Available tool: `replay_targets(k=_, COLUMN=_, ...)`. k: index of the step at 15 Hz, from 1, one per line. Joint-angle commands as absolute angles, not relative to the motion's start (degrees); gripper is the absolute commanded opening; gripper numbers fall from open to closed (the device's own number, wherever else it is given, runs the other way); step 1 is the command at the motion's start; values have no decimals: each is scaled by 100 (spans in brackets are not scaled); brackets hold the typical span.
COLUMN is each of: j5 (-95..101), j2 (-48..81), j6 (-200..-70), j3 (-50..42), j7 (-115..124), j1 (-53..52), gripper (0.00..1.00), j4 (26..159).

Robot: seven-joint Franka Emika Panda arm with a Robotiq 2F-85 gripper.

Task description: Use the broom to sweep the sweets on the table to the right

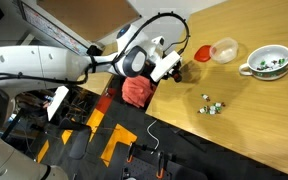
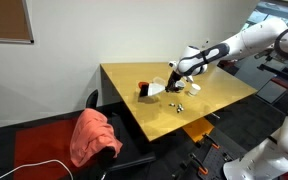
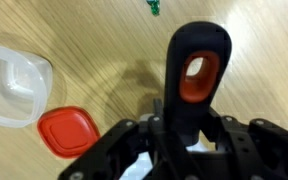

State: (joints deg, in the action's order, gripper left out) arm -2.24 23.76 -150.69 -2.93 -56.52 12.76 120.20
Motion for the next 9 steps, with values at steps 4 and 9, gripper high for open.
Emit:
replay_targets(k=4, j5=-377, j2=3357, j6=-15379, j3=-86, j7=-4308, j1=1398, gripper=12, j4=11403)
replay_targets(k=9, j5=-524, j2=3965, j6=-15332, j3=161, j7=-3557, j1=1592, gripper=12, j4=11093)
